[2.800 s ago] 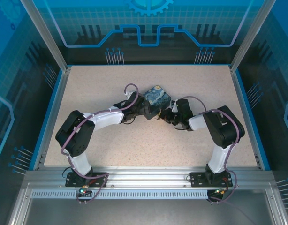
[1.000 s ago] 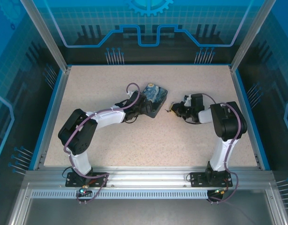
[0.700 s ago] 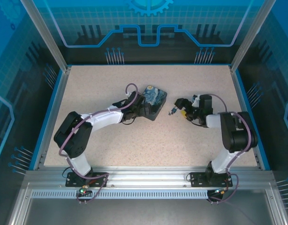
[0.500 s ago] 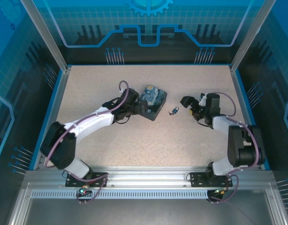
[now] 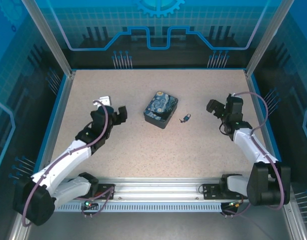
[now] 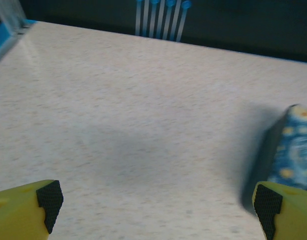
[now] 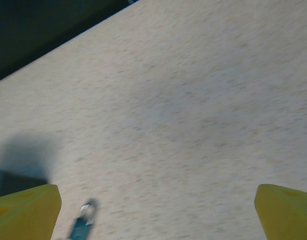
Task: Unlock a padlock with a key
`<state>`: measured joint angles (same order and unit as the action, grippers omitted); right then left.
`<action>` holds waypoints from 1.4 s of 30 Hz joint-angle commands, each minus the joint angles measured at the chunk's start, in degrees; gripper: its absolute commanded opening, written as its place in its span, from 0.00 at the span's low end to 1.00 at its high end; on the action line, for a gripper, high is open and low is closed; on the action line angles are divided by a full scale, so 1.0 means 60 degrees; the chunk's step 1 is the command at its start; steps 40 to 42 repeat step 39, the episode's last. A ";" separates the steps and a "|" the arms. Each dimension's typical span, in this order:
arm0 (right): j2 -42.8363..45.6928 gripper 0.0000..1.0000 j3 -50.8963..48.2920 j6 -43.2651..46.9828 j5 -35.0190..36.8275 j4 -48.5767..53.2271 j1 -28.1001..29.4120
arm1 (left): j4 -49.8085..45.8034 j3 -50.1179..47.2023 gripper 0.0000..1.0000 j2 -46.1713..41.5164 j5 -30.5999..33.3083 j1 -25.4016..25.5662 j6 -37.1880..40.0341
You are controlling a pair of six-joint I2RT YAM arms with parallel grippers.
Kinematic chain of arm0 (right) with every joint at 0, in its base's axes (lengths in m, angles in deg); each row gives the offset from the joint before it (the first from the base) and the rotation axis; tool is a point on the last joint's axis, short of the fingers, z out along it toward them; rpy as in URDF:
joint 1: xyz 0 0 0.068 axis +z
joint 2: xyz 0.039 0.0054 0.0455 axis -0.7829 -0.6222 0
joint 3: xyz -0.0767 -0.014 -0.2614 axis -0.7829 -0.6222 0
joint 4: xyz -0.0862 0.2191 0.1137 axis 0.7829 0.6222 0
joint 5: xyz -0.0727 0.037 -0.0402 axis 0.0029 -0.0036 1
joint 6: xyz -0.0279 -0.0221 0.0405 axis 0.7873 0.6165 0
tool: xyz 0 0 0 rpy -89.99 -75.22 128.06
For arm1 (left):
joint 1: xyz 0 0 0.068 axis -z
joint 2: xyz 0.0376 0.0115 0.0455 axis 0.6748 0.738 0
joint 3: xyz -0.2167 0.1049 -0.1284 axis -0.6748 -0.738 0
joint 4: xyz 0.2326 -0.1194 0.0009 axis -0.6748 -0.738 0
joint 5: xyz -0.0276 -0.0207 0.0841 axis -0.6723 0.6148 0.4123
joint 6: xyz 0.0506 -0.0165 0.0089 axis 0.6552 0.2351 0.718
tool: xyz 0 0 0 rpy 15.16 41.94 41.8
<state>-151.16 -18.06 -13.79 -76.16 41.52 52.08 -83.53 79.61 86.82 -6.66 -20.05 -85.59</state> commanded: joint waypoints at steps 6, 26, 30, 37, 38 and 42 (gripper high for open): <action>-0.1020 1.00 -0.1891 0.3213 0.2769 -0.4254 0.0948 | 0.2972 -0.2176 0.99 -0.0036 -0.0282 -0.2010 0.1428; -0.2800 1.00 -0.2643 0.4515 -0.0153 -0.7760 0.0718 | 0.9486 -0.2537 0.99 0.5170 -0.3567 -0.3541 0.2448; -0.2813 1.00 -0.2626 0.4576 -0.0090 -0.7767 0.0766 | 0.9571 -0.2563 0.99 0.5181 -0.3709 -0.3616 0.2409; -0.2803 1.00 -0.2609 0.4514 -0.0469 -0.7680 0.0610 | 0.9509 -0.2529 0.99 0.5191 -0.3704 -0.3622 0.2387; -0.2813 1.00 -0.2619 0.4562 -0.0444 -0.7730 0.0636 | 0.9509 -0.2525 0.99 0.5191 -0.3712 -0.3615 0.2394; -0.2827 1.00 -0.2574 0.4650 -0.0444 -0.7679 0.0715 | 0.9518 -0.2525 0.99 0.5191 -0.3709 -0.3623 0.2392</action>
